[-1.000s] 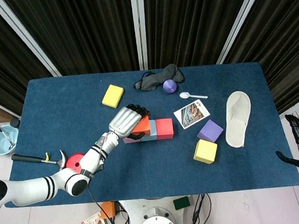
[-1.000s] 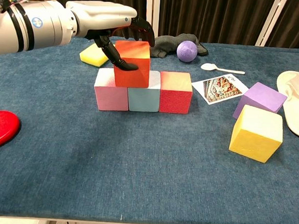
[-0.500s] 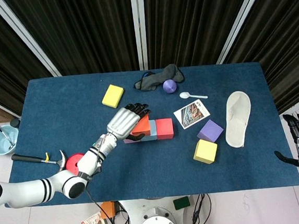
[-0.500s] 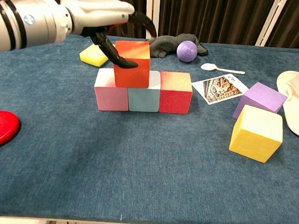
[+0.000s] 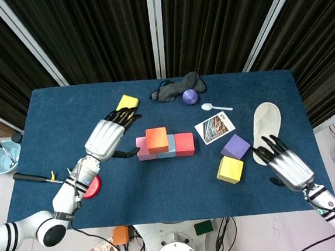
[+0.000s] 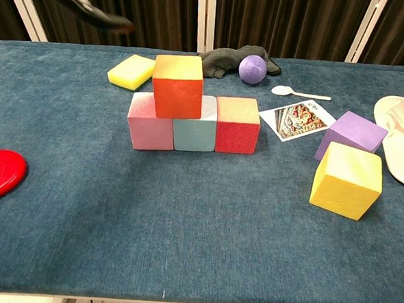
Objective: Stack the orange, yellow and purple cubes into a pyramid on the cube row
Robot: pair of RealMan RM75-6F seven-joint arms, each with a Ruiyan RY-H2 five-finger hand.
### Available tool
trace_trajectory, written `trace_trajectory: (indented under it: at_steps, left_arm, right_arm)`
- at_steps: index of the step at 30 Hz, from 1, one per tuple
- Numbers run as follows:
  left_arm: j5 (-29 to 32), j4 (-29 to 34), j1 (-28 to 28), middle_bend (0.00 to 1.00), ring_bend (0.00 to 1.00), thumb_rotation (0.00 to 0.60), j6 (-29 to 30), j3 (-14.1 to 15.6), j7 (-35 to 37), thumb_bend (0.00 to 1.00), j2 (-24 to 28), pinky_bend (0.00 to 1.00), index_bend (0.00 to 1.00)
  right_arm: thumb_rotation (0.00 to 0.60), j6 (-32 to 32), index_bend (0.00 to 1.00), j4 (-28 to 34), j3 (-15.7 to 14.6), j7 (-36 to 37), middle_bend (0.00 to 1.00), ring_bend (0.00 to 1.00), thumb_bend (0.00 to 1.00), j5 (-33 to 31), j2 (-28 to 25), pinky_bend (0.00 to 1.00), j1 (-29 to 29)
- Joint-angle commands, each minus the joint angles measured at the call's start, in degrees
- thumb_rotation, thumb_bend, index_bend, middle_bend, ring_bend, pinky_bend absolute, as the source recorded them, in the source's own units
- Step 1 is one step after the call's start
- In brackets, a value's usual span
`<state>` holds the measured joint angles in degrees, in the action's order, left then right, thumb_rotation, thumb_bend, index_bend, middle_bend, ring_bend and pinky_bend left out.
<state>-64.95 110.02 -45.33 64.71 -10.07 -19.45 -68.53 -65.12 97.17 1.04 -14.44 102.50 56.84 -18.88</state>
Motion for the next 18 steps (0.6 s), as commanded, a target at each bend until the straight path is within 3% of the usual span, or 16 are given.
trace_trajectory:
  at_steps: [1, 18]
  left_arm:
    - [0.1, 1.4, 2.6, 0.07, 0.08, 0.410, 2.3, -0.1, 2.8, 0.19, 1.7, 0.18, 0.15]
    - [-2.6, 0.8, 10.5, 0.07, 0.08, 0.408, 5.5, 1.4, 10.3, 0.18, 5.6, 0.18, 0.15]
  right_arm:
    - [0.600, 3.8, 0.17, -1.8, -0.6, -4.0, 0.24, 0.00, 0.12, 4.4, 1.8, 0.12, -4.5]
    - [0.600, 7.9, 0.19, -10.8, -1.6, -3.5, 0.18, 0.00, 0.12, 6.5, 9.8, 0.12, -12.1]
